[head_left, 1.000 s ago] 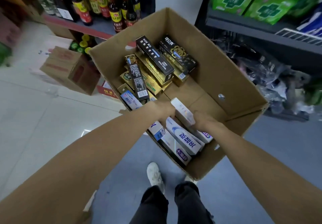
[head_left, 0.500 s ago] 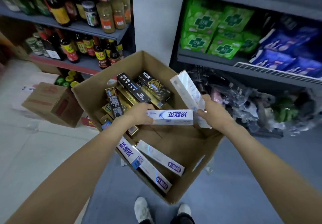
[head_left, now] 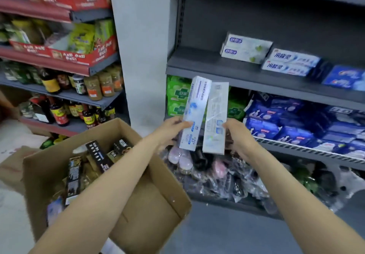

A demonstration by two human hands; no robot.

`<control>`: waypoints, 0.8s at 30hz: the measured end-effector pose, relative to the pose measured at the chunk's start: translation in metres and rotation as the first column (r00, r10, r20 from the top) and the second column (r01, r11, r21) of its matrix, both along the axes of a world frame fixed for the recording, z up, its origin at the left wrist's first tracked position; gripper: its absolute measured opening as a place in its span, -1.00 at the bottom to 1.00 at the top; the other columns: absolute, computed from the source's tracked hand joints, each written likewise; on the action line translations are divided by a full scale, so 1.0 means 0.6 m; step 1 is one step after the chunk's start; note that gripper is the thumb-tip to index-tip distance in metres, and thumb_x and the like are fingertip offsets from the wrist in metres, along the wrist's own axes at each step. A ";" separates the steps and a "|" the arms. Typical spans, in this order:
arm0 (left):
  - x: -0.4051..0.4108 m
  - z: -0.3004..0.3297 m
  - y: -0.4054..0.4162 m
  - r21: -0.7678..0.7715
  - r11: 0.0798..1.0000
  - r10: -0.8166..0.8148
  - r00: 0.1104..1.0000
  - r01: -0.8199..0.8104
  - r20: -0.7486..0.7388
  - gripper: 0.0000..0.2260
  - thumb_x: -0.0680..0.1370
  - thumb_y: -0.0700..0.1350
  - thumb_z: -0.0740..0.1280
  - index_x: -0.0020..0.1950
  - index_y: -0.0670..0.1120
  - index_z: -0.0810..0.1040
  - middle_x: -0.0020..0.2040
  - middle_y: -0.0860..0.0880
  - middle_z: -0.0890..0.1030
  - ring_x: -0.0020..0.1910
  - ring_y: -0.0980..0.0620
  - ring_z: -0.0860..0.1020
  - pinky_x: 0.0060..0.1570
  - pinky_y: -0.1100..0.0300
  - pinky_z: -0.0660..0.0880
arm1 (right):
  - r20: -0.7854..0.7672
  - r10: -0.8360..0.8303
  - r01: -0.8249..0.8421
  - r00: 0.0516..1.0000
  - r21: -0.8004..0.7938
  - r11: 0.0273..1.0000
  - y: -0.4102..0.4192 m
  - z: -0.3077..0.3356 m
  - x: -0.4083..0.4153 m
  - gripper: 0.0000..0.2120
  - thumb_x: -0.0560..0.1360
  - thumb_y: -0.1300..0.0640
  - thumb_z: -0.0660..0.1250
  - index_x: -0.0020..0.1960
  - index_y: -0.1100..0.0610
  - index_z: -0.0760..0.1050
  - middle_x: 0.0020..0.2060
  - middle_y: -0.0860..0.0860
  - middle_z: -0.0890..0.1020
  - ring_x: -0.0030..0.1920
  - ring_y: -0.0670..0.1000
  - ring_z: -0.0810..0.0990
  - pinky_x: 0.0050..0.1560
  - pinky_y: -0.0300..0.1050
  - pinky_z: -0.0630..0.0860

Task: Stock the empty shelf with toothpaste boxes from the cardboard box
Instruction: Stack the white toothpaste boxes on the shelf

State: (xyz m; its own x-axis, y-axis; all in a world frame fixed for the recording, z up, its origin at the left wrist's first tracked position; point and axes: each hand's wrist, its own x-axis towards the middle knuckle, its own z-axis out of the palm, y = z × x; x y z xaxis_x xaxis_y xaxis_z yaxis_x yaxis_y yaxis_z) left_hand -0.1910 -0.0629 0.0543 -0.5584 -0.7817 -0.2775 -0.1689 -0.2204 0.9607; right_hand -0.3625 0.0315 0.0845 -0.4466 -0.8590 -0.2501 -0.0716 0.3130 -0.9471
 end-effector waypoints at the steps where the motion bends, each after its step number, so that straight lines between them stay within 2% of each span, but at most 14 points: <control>1: -0.033 0.016 0.003 0.040 0.999 0.021 0.998 -0.019 -0.060 -0.92 0.58 -0.06 0.28 -0.04 -0.06 0.48 -0.08 -0.10 0.63 -0.26 0.08 0.62 -0.25 0.19 0.56 | 0.073 -0.011 0.012 0.997 -0.014 1.000 -0.004 0.012 -0.019 -0.77 0.57 0.21 0.04 -0.02 0.17 0.47 -0.28 0.04 0.57 -0.27 0.05 0.52 -0.27 -0.12 0.45; 4: -0.114 0.054 0.012 0.176 0.982 0.106 0.964 -0.064 -0.243 -0.83 0.62 -0.05 0.19 -0.03 -0.06 0.55 -0.07 -0.10 0.68 -0.22 0.04 0.64 -0.02 0.10 0.54 | 0.198 -0.045 0.054 0.979 -0.044 0.998 -0.018 0.039 -0.067 -0.75 0.57 0.16 0.02 -0.03 0.10 0.48 -0.19 0.06 0.62 -0.17 0.09 0.57 -0.13 -0.09 0.49; 7: -0.198 0.093 0.005 0.188 0.973 0.188 0.935 -0.135 -0.301 -0.77 0.63 -0.01 0.16 -0.05 -0.05 0.57 -0.21 -0.02 0.70 -0.23 0.03 0.63 -0.02 0.13 0.52 | 0.221 -0.007 0.035 0.975 -0.123 0.992 -0.034 0.073 -0.132 -0.77 0.60 0.17 0.05 -0.03 0.13 0.48 -0.13 0.07 0.65 -0.14 0.10 0.61 -0.01 0.06 0.53; 9: -0.241 0.115 -0.016 0.150 0.972 0.215 0.935 -0.178 -0.281 -0.75 0.63 0.00 0.14 -0.04 -0.07 0.56 -0.31 0.03 0.68 -0.21 0.00 0.61 -0.09 0.13 0.52 | 0.140 0.030 -0.004 0.990 -0.183 0.983 -0.052 0.088 -0.176 -0.80 0.61 0.15 0.12 0.16 0.13 0.45 0.02 0.11 0.66 -0.04 0.13 0.63 0.09 0.13 0.53; 12: -0.288 0.142 -0.052 0.033 0.984 0.179 0.962 -0.176 -0.206 -0.75 0.58 0.04 0.26 0.03 -0.14 0.56 -0.17 -0.07 0.67 -0.22 -0.01 0.62 -0.21 0.13 0.56 | -0.017 0.049 -0.052 0.999 -0.263 0.963 -0.081 0.107 -0.234 -0.60 0.59 0.01 0.19 0.38 -0.23 0.20 0.17 0.02 0.59 0.09 0.07 0.60 0.02 0.02 0.58; 14: -0.314 0.156 -0.083 -0.090 0.983 0.148 0.981 -0.160 -0.129 -0.65 0.50 0.02 0.39 0.14 -0.20 0.52 -0.07 -0.13 0.65 -0.23 0.00 0.62 -0.28 0.16 0.56 | -0.102 0.061 -0.090 0.993 -0.312 0.946 -0.105 0.124 -0.260 -0.70 0.62 -0.04 0.09 0.34 -0.17 0.36 0.12 0.00 0.61 -0.04 -0.05 0.61 -0.24 -0.20 0.56; 15: -0.327 0.162 -0.102 -0.137 0.979 0.138 0.985 -0.151 -0.100 -0.61 0.47 0.01 0.43 0.18 -0.20 0.50 -0.03 -0.13 0.65 -0.23 0.02 0.61 -0.32 0.18 0.56 | -0.105 0.068 -0.099 0.992 -0.327 0.940 -0.122 0.129 -0.275 -0.70 0.64 -0.01 0.06 0.28 -0.10 0.45 0.05 0.02 0.63 -0.13 -0.08 0.61 -0.32 -0.24 0.55; 16: -0.340 0.168 -0.123 -0.159 0.977 0.130 0.987 -0.143 -0.090 -0.58 0.44 -0.01 0.46 0.20 -0.19 0.49 0.00 -0.13 0.65 -0.22 0.02 0.61 -0.36 0.21 0.55 | -0.096 0.079 -0.107 0.992 -0.332 0.937 -0.140 0.136 -0.290 -0.70 0.64 0.05 0.06 0.23 -0.05 0.51 -0.01 0.03 0.65 -0.17 -0.10 0.61 -0.30 -0.21 0.57; 18: -0.367 0.179 -0.171 -0.152 0.980 0.114 0.989 -0.128 -0.098 -0.55 0.41 -0.03 0.50 0.21 -0.18 0.49 0.02 -0.13 0.66 -0.20 0.01 0.63 -0.38 0.22 0.55 | -0.095 0.098 -0.125 0.991 -0.342 0.931 -0.180 0.146 -0.326 -0.71 0.62 0.18 0.10 0.17 -0.02 0.55 -0.02 0.03 0.66 -0.12 -0.10 0.62 -0.10 -0.13 0.62; 20: -0.390 0.189 -0.219 -0.124 0.984 0.109 0.984 -0.127 -0.140 -0.55 0.41 -0.05 0.50 0.22 -0.18 0.51 0.01 -0.14 0.67 -0.16 -0.02 0.65 -0.31 0.17 0.59 | -0.126 0.188 -0.222 0.974 -0.356 0.908 -0.220 0.156 -0.360 -0.63 0.57 0.36 0.11 0.25 0.05 0.49 0.04 0.05 0.64 -0.08 -0.09 0.62 -0.12 -0.22 0.61; 22: -0.412 0.195 -0.263 -0.102 0.988 0.099 0.982 -0.117 -0.162 -0.53 0.39 -0.06 0.52 0.23 -0.17 0.53 0.02 -0.15 0.68 -0.07 -0.08 0.66 -0.12 0.03 0.62 | -0.341 0.256 -0.365 0.904 -0.308 0.879 -0.259 0.166 -0.390 -0.50 0.50 0.48 0.19 0.31 0.05 0.42 0.04 -0.02 0.59 -0.07 -0.19 0.58 -0.18 -0.36 0.56; 24: -0.431 0.199 -0.295 -0.085 0.991 0.089 0.983 -0.104 -0.163 -0.54 0.38 -0.06 0.52 0.22 -0.18 0.54 0.01 -0.16 0.68 -0.05 -0.09 0.66 -0.06 -0.01 0.61 | -0.622 0.225 -0.432 0.750 -0.203 0.879 -0.306 0.172 -0.416 -0.44 0.44 0.46 0.31 0.34 0.03 0.41 0.10 -0.04 0.57 -0.03 -0.21 0.55 -0.11 -0.40 0.51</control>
State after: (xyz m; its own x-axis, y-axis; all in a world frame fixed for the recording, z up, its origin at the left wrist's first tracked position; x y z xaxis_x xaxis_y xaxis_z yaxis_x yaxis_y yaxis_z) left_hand -0.4498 -0.2402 0.1737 -0.5098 -0.8525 -0.1155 0.0045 -0.1369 0.9906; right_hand -0.6119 -0.1522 0.1878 -0.0892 -0.9607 0.2628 -0.6632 -0.1395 -0.7353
